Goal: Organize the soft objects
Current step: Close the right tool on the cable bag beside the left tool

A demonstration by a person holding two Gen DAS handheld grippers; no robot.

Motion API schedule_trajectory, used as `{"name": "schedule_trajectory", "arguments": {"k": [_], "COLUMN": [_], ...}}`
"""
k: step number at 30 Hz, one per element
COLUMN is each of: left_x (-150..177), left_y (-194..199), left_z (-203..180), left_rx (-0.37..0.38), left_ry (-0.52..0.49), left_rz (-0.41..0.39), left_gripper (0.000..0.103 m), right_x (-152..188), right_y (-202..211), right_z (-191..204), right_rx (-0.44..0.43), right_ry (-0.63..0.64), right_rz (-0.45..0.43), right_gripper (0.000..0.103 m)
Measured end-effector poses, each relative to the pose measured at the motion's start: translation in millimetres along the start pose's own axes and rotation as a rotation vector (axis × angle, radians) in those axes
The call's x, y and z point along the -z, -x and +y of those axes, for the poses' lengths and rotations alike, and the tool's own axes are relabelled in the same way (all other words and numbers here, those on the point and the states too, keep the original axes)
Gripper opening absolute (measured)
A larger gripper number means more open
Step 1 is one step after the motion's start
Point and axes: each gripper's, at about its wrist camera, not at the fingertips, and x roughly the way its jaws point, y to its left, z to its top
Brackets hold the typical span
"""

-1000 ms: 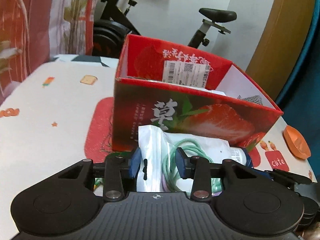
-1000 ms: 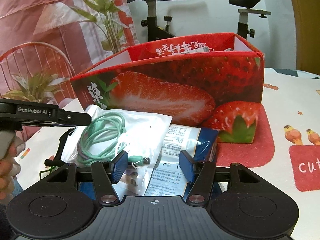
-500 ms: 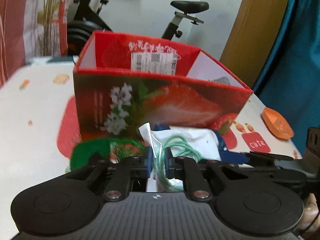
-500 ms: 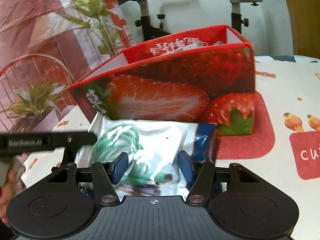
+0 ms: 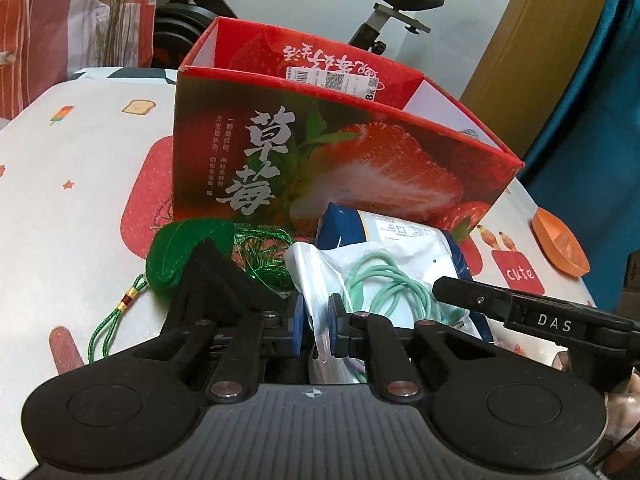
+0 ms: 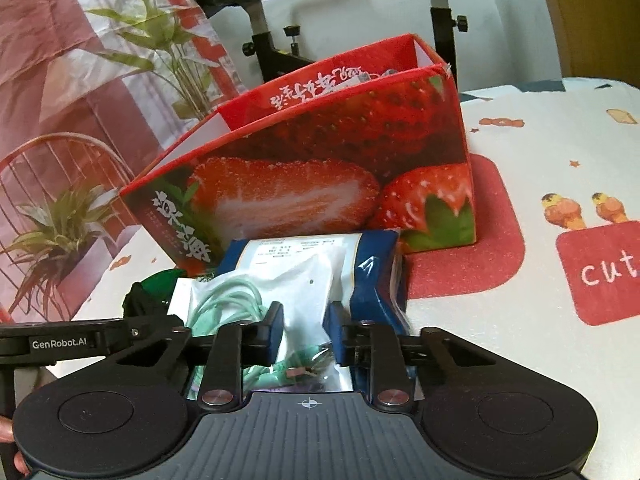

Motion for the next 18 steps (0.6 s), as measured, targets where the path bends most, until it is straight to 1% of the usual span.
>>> {"name": "schedule_trajectory", "arguments": {"k": [4,9,11,14,18], "left_x": [3,5,6,9,11], "left_y": [4,14,12,8,3], "left_z": [0,-5,-7,-5,6], "left_rx": [0.021,0.038,0.03,-0.008,0.019], "left_ry": [0.017,-0.001,-0.007,-0.002,0.057], "left_rz": [-0.012,-0.033,-0.027,0.001,0.021], "left_gripper": [0.013,0.013,0.013,0.014,0.014], "right_x": [0,-1,0,1,4], "right_y": [6,14,15,17,16], "right_z": [2,8,10,10,9], "right_rx": [-0.005,-0.009,-0.003,0.004,0.019], "right_ry": [0.004,0.02,0.028,0.029,0.024], "right_rz": [-0.005,-0.018,-0.016,-0.006,0.014], "right_gripper": [0.016,0.014,0.014,0.014,0.013]}}
